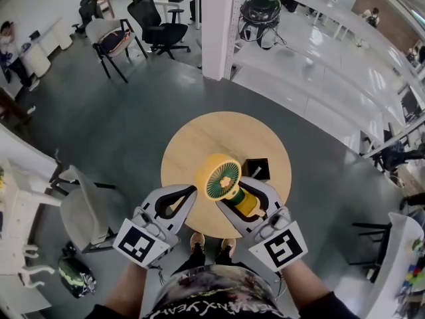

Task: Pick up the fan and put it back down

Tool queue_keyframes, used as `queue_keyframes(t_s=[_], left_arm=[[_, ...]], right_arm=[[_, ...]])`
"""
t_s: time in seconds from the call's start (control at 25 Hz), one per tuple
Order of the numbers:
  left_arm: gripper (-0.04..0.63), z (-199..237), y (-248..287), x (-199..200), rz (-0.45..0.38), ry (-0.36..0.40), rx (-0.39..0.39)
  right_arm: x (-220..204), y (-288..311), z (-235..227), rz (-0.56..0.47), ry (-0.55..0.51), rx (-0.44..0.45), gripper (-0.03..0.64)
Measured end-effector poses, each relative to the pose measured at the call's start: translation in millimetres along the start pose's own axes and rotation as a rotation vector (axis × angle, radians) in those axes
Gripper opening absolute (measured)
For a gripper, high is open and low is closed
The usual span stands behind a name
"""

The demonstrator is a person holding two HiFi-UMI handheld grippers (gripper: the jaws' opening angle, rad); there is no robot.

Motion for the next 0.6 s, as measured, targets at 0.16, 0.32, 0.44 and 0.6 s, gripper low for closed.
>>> queue_keyframes(t_s=[0.16, 0.32, 0.44, 0.6], left_arm=[[0.017, -2, 1, 3, -0.004, 0.000, -0.004], [0.017, -2, 3, 6, -0.009, 0.003, -0.009], [0.017, -3, 2, 6, -0.008, 0.004, -0.012], [0.017, -5, 2, 6, -0.010, 0.005, -0.014]], right_arm=[[19, -11, -1, -0.028, 0.011, -0.007, 0.184], [27, -15, -3, -0.044, 0.003, -0.009, 0.184], [27, -15, -4, -0.047, 0.002, -0.012, 0.184], [23, -16, -3, -0.043, 0.011, -0.016, 0.184]])
Point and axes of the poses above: the fingertips, and each gripper's own axes: y forward along the fingers, z to its left, x out of its top, the point moved 1 cm from there along -y, backward along the fingers, and after that the axes turned 13 degrees about -y, right-handed, at the moved point
